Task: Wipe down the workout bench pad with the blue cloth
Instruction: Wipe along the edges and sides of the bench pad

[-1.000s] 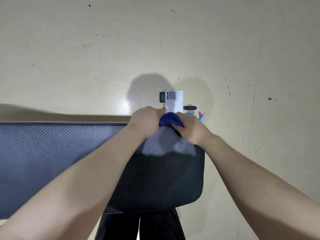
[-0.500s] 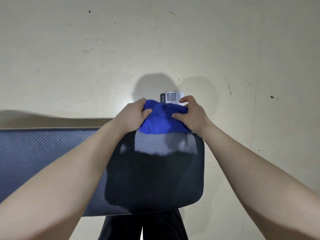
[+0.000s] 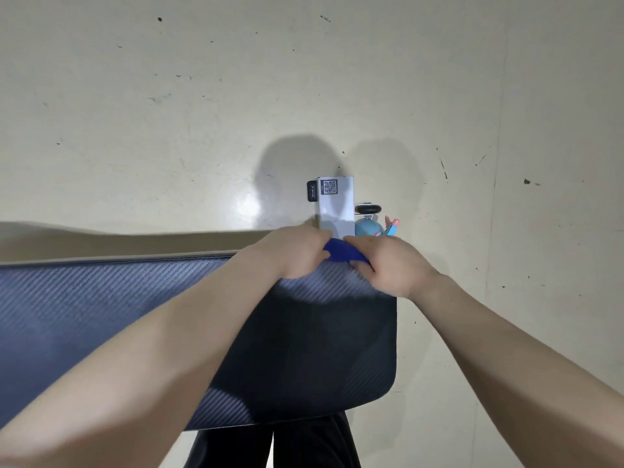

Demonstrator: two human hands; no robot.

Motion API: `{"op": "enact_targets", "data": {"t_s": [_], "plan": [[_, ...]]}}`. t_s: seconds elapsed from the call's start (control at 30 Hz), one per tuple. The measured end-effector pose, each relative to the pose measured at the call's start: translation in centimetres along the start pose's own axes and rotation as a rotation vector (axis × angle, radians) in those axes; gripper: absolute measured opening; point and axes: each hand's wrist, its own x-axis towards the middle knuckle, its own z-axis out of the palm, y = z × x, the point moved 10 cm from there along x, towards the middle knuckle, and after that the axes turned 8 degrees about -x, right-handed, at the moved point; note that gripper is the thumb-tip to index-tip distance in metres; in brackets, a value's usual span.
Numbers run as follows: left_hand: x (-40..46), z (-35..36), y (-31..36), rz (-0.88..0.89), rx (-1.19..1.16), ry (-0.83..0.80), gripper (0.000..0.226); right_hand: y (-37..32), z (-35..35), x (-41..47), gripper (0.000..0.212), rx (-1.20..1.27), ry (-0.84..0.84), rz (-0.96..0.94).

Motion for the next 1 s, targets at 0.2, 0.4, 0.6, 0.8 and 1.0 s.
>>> {"op": "enact_targets", "data": {"t_s": [0.2,0.4,0.6,0.8,1.0], "plan": [[1.8,-0.3,-0.5,-0.046,0.063,0.056,0.03,2.2,2.0,1.4,0.02,0.176,-0.205,0.328],[-6.5,-1.9,-10.8,-0.228,-0.175,0.069,0.036,-11.2,1.4,6.1,0.046,0.094,0.057,-0.01],[-6.1,-2.1,-9.3,-0.251,-0.149,0.131,0.029,-9.9,0.3,5.2,0.031,0.033,0.19,-0.059],[0.6,-0.3,-0.5,-0.112,-0.102,0.161,0.032,-0.1,-1.0,-0.4,0.048,-0.045,0.192,0.175],[-1.2,-1.2,-2.1,-0.11,-0.131,0.226,0.029,-2.6,-0.5,1.6,0.029,-0.03,0.054,0.298]]}}
